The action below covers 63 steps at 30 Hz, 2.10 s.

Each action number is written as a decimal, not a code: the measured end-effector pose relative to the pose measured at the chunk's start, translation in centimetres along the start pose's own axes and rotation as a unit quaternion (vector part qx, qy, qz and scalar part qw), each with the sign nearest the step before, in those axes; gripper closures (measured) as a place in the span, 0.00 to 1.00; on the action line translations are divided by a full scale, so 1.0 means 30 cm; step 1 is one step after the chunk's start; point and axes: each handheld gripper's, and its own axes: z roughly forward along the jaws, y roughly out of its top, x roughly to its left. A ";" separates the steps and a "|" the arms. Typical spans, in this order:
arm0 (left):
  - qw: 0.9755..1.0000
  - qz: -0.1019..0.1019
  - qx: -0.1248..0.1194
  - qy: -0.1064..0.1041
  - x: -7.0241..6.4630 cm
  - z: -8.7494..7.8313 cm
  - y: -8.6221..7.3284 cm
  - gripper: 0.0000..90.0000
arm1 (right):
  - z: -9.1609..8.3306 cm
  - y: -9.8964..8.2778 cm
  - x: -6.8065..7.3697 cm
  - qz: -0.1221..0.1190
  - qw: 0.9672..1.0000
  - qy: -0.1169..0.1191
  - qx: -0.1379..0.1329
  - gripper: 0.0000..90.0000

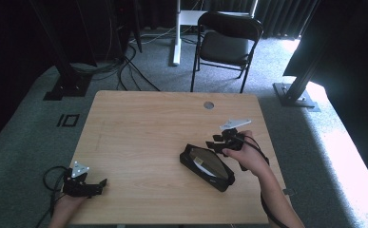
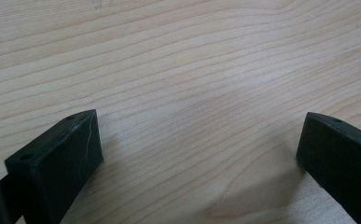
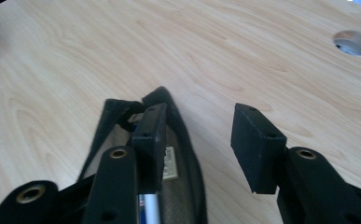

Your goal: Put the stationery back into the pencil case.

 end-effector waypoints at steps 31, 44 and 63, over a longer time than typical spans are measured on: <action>1.000 0.000 0.000 0.000 0.000 0.000 0.000 0.00 | -0.005 -0.175 -0.145 0.076 0.992 -0.099 -0.025 0.53; 1.000 0.000 0.000 0.000 0.000 0.000 0.000 0.00 | -0.010 -0.242 -0.160 0.139 0.976 -0.163 -0.036 0.39; 1.000 0.000 0.000 0.000 0.000 0.000 0.000 0.00 | -0.023 -0.341 -0.177 0.168 0.959 -0.227 -0.036 0.23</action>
